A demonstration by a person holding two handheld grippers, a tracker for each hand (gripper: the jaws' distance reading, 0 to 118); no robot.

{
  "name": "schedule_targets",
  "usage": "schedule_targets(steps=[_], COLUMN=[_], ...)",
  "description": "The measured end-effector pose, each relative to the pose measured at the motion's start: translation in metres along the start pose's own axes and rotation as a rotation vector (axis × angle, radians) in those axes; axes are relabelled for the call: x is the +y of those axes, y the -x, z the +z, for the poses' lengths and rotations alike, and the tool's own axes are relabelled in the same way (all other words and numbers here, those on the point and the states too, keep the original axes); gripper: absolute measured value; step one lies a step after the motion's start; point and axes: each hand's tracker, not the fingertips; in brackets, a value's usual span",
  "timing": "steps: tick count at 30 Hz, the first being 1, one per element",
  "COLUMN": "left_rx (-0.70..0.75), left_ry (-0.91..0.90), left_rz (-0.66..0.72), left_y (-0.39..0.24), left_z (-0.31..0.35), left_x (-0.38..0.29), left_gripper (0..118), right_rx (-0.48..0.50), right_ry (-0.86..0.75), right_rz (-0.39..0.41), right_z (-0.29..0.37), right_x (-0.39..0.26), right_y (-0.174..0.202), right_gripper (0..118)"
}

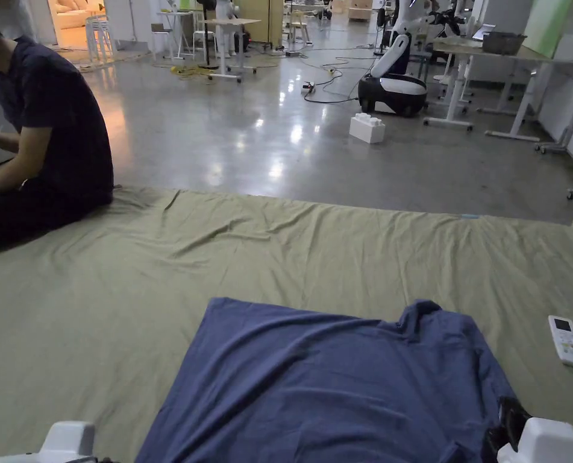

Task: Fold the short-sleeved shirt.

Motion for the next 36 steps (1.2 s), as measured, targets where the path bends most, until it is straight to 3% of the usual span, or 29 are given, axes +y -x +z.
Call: schedule_targets(steps=[1, 4, 5, 6, 14, 19, 22, 23, 25, 26, 28, 29, 31, 33, 36], left_rx=[0.015, -0.01, -0.022, -0.026, 0.092, 0.084, 0.058, 0.059, 0.039, 0.029, 0.032, 0.035, 0.041, 0.039, 0.043], left_ry=[0.01, 0.036, 0.037, 0.034, 0.112, 0.125, 0.147, 0.15, 0.142, 0.125, 0.104, 0.094, 0.079, 0.073, 0.076], left_rz=[0.001, 0.038, 0.059, 0.072, 0.047, -0.025, -0.084, -0.09, -0.06, -0.025, -0.028, -0.035, -0.037, -0.029, -0.02], left_y=[0.001, -0.001, -0.001, -0.001, -0.019, -0.032, -0.047, -0.045, -0.036, -0.033, -0.035, -0.036, -0.038, -0.039, -0.039], left_z=[-0.005, -0.021, -0.027, -0.033, -0.083, -0.08, -0.07, -0.07, -0.067, -0.061, -0.047, -0.043, -0.038, -0.036, -0.041], left_x=[-0.002, 0.0, 0.001, 0.002, 0.006, 0.014, 0.016, 0.017, 0.018, 0.018, 0.017, 0.016, 0.015, 0.015, 0.013], left_gripper=[10, 63, 75, 77, 75, 63, 14, 8, 7, 7, 7, 7, 7, 7, 7], right_rx=[0.001, 0.008, 0.008, 0.009, -0.014, -0.074, -0.088, -0.075, -0.075, -0.061, -0.017, -0.006, 0.006, 0.009, 0.023], right_ry=[0.01, 0.031, 0.036, 0.04, 0.094, 0.183, 0.358, 0.454, 0.588, 0.636, 0.698, 0.723, 0.761, 0.808, 0.882], right_rz=[-0.002, 0.002, 0.004, 0.007, 0.005, -0.014, -0.031, -0.061, -0.087, -0.108, -0.127, -0.104, -0.091, -0.081, -0.049], right_z=[-0.001, -0.004, -0.005, -0.005, -0.005, -0.005, -0.015, -0.02, -0.025, -0.026, -0.026, -0.027, -0.029, -0.037, -0.053], right_x=[-0.002, -0.007, -0.008, -0.01, -0.023, -0.03, -0.037, -0.042, -0.051, -0.056, -0.065, -0.069, -0.078, -0.089, -0.107], right_y=[0.0, 0.002, 0.002, 0.002, -0.01, -0.029, -0.049, -0.055, -0.07, -0.077, -0.084, -0.084, -0.081, -0.077, -0.066], right_gripper=[0, 0, 0, 0, 0, 0, 0, 0, 1, 6, 30, 45, 63, 69, 69])
